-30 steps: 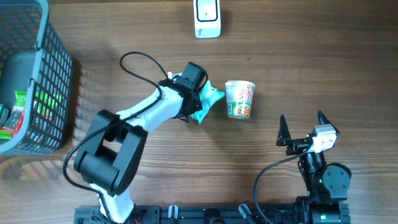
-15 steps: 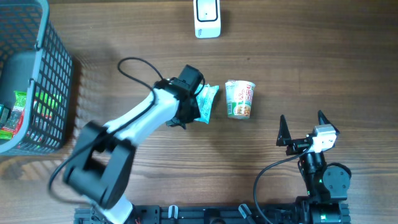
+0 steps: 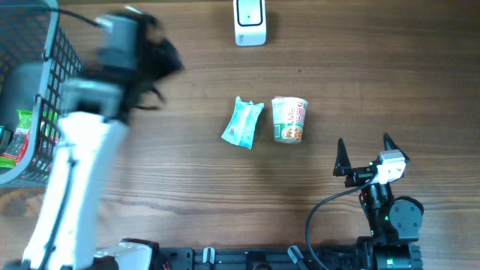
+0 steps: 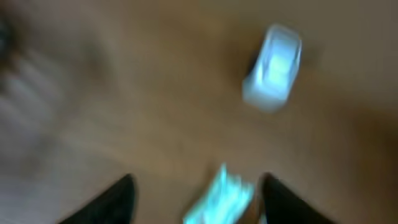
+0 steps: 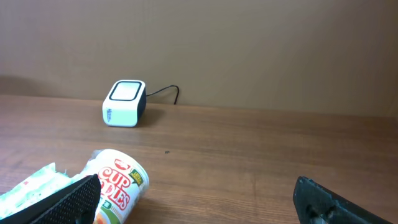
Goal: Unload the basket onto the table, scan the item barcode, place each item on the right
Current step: 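Release the packet and swing the left gripper back to the basket, then lower the left gripper into the basket toward the green snack bag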
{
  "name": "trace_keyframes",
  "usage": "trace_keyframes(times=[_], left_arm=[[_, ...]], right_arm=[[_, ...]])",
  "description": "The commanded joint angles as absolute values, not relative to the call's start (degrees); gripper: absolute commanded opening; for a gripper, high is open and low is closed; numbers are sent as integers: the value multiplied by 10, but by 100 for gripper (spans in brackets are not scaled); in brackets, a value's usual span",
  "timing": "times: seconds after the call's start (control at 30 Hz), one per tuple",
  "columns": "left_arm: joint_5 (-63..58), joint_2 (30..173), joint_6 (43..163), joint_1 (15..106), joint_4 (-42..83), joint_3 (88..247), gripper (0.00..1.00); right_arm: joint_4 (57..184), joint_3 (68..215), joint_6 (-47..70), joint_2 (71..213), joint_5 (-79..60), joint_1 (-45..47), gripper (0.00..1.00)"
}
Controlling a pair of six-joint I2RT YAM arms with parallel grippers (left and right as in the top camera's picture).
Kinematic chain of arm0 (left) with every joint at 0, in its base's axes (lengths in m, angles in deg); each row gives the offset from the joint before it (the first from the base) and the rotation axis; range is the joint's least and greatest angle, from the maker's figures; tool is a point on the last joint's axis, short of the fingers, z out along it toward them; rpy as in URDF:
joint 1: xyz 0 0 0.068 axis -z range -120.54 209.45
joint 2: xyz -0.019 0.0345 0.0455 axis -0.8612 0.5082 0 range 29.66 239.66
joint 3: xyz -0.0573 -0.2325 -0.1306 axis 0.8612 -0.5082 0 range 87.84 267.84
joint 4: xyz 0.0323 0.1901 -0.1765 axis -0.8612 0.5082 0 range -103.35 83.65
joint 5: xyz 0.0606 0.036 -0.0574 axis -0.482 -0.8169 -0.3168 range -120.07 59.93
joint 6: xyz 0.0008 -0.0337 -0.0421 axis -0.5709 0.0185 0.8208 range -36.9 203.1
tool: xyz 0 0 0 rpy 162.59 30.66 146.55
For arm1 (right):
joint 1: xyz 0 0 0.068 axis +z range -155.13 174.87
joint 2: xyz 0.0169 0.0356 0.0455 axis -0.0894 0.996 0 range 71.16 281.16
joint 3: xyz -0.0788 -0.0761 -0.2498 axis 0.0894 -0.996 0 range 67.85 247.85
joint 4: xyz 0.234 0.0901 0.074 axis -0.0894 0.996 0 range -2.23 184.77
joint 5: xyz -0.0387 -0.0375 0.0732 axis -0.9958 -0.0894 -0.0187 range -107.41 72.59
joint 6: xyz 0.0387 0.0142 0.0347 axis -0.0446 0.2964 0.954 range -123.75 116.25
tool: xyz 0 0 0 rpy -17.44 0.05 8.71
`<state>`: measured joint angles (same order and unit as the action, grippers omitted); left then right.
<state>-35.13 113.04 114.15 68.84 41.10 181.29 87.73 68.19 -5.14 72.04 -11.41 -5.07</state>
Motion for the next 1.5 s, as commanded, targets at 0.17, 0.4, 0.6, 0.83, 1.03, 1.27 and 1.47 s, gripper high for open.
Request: trace_keyframes(times=[0.17,0.4,0.6,0.83,1.03,1.27,1.47], left_arm=[[-377,1120,1135,398,411,1897,89],[-377,1180,1132,222,451,1892,95],[-376,1293,1030,178,452,1870,96],[-377,1412,841,181,477,1870,92],[-377,1467,768,181,500,1870,90],[-367,1477,700,181,493,1870,91],[-323,1505,640,181,507,1870,99]], right_arm=[[874,681,-51,717,-113,-54,100],[874,681,-51,717,-113,-54,100],[874,681,-51,717,-113,-54,100],[874,681,-51,717,-113,-54,100],[874,681,-51,717,-113,-54,100],[874,681,-51,717,-113,-54,100],[874,681,-51,717,-113,-54,100]])
